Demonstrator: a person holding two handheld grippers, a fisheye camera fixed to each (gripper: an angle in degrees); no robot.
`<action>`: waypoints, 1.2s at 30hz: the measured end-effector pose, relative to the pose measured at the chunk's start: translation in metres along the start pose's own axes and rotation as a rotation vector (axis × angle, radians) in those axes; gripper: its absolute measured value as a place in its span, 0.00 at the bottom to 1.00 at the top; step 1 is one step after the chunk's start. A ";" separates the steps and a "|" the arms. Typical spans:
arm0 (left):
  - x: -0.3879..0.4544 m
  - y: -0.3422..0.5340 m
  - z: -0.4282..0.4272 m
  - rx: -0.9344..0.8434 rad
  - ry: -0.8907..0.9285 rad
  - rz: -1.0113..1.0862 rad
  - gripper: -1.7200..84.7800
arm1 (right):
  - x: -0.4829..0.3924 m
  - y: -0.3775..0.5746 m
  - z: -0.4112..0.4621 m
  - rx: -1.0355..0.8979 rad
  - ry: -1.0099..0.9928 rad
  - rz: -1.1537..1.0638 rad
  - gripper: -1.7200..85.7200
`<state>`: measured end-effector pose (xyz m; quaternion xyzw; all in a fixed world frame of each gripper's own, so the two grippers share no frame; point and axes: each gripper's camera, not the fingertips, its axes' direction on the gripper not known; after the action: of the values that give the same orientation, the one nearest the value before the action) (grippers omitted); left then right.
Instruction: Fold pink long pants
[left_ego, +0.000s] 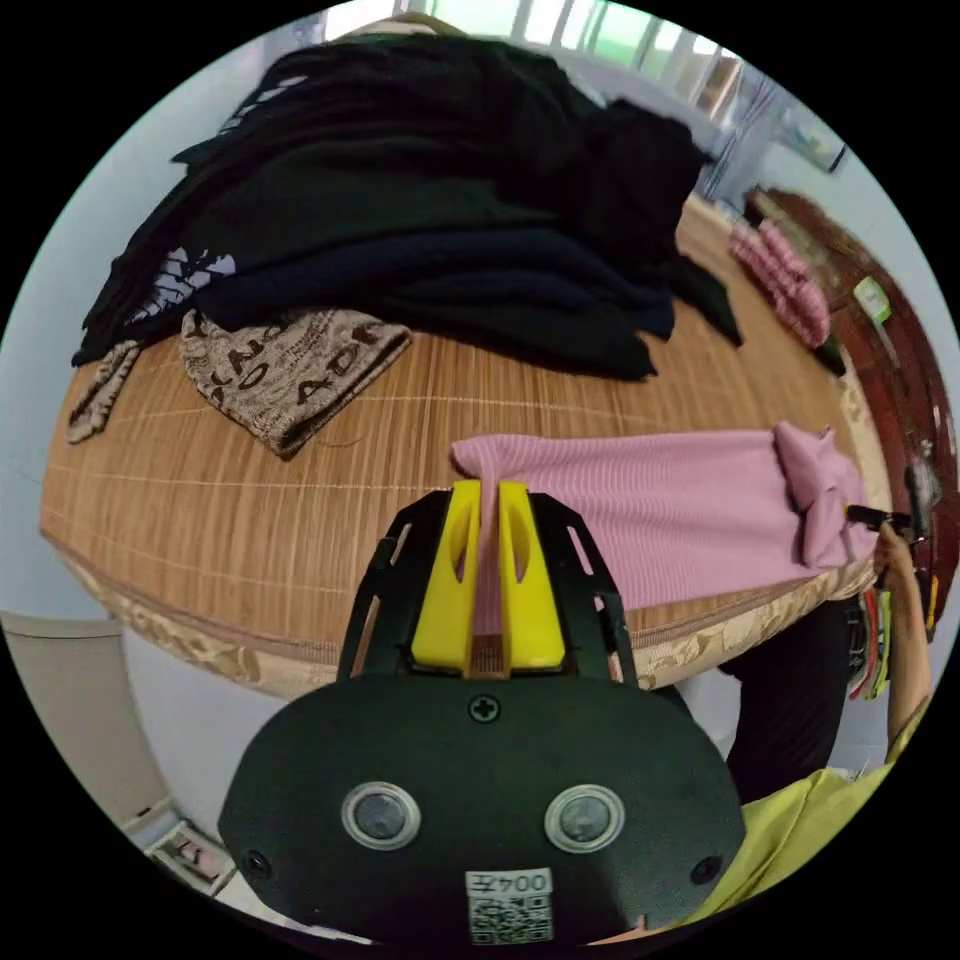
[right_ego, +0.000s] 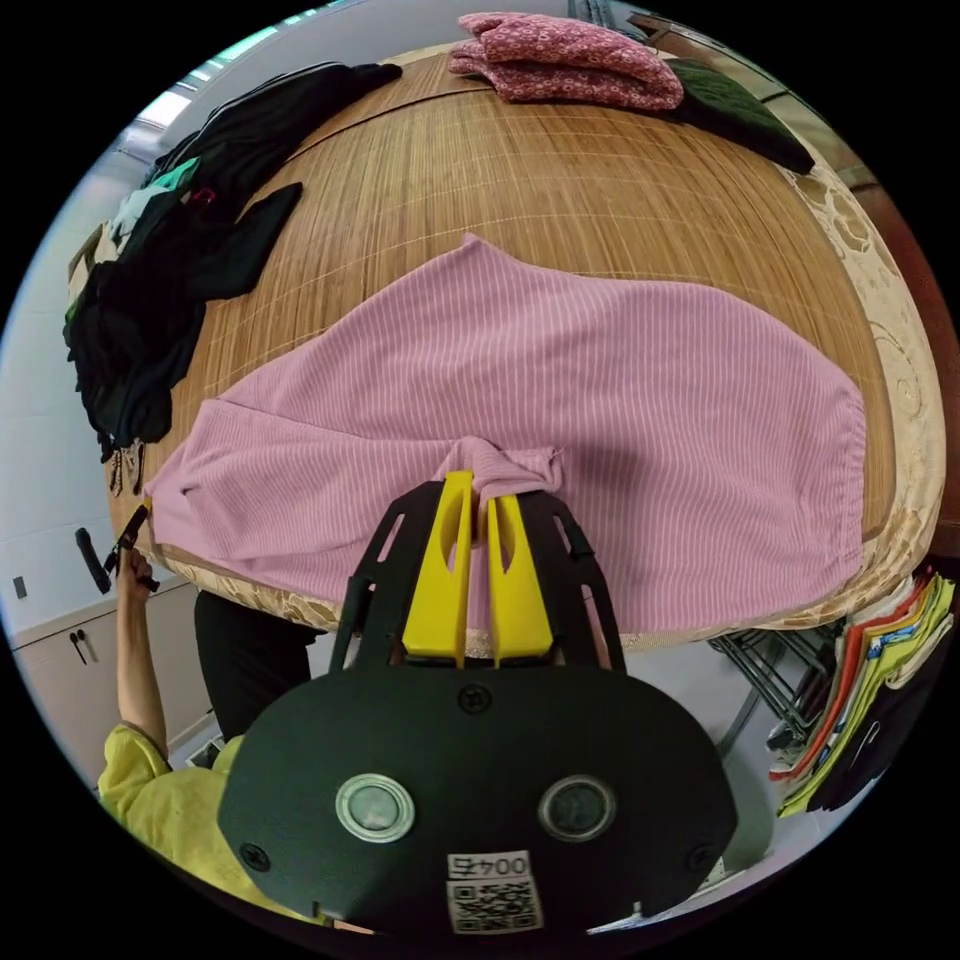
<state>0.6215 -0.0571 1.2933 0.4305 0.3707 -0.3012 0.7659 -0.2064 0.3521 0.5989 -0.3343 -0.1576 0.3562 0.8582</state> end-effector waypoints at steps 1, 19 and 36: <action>-0.005 0.001 0.004 0.005 0.038 0.020 0.09 | 0.000 0.001 -0.001 0.001 0.002 -0.006 0.06; -0.067 0.083 0.026 0.137 0.295 0.010 0.15 | -0.169 0.058 -0.130 0.274 -0.782 -0.543 0.06; -0.127 0.097 0.111 0.080 0.464 -0.054 0.11 | -0.249 0.113 0.001 0.053 -0.589 -0.615 0.13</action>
<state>0.6627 -0.0937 1.4804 0.5080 0.5358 -0.2291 0.6343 -0.4379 0.2334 0.5143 -0.1338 -0.4790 0.1678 0.8511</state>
